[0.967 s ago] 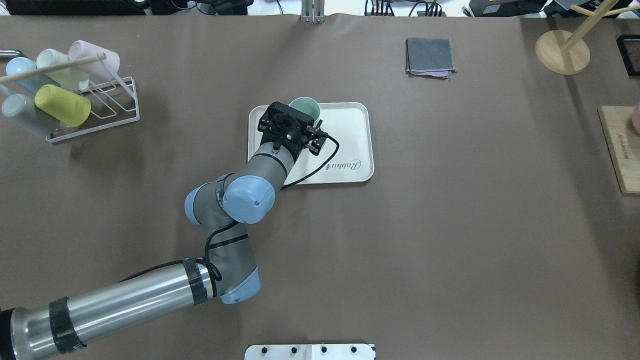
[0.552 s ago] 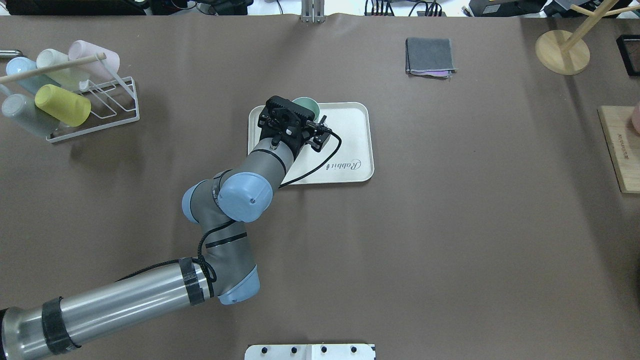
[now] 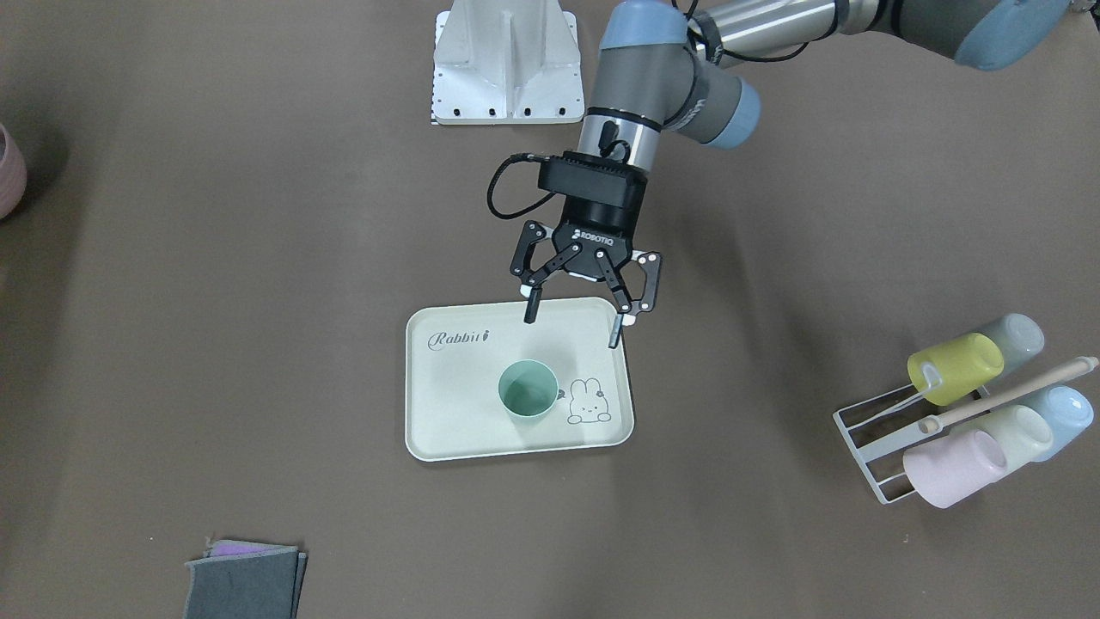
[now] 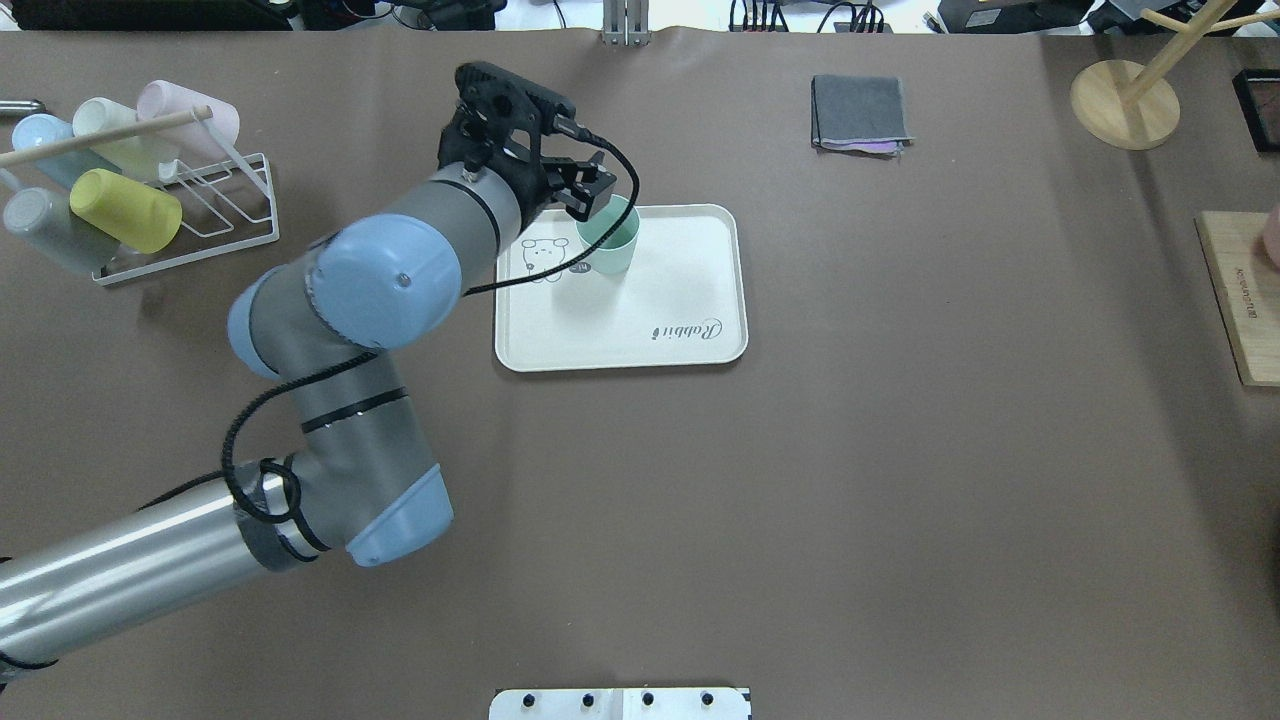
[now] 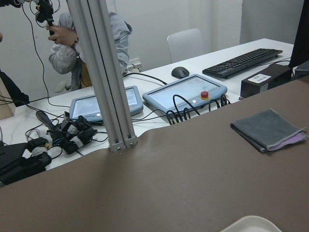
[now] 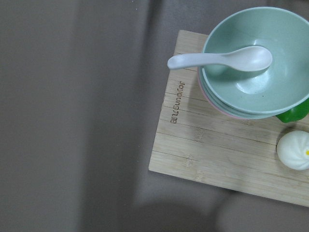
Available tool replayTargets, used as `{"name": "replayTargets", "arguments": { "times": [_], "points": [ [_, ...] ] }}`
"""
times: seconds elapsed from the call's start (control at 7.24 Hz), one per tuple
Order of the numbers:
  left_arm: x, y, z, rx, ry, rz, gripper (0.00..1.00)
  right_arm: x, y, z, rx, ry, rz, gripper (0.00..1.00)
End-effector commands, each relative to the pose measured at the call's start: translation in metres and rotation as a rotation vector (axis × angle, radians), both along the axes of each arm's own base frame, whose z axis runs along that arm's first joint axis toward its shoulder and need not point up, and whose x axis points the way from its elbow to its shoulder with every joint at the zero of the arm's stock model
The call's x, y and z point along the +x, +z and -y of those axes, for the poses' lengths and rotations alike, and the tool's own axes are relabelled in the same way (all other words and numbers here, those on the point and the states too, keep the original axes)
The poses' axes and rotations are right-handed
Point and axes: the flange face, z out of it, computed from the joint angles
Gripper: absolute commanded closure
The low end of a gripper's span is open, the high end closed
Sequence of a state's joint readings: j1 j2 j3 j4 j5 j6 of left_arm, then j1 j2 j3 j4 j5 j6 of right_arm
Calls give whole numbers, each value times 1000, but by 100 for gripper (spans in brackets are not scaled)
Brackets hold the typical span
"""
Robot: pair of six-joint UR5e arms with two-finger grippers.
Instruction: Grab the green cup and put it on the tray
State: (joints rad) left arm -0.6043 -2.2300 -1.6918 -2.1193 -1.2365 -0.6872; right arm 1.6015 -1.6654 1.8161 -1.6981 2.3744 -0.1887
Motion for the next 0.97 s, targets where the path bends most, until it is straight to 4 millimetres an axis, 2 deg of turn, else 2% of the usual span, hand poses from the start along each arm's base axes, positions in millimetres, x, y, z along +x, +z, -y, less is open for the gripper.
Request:
{"name": "replayTargets", "arguments": {
  "times": [0.0, 0.14, 0.41, 0.55, 0.69, 0.83],
  "points": [
    [-107, 38, 41, -121, 57, 23, 3, 0, 0, -1, 1, 0, -4, 0],
    [-153, 65, 61, -169, 87, 19, 3, 0, 0, -1, 1, 0, -6, 0],
    [-227, 108, 81, -230, 115, 21, 3, 2, 5, -3, 8, -2, -34, 0],
    [-261, 135, 86, -207, 101, 76, 3, 2, 17, -8, -12, -3, -32, 0],
    [-292, 171, 84, -228, 94, 69, 3, 2, 23, -9, -15, -2, -36, 0],
    [-334, 202, 97, -253, 121, 72, 3, 10, 26, -9, -18, 9, -83, 0]
  ]
}}
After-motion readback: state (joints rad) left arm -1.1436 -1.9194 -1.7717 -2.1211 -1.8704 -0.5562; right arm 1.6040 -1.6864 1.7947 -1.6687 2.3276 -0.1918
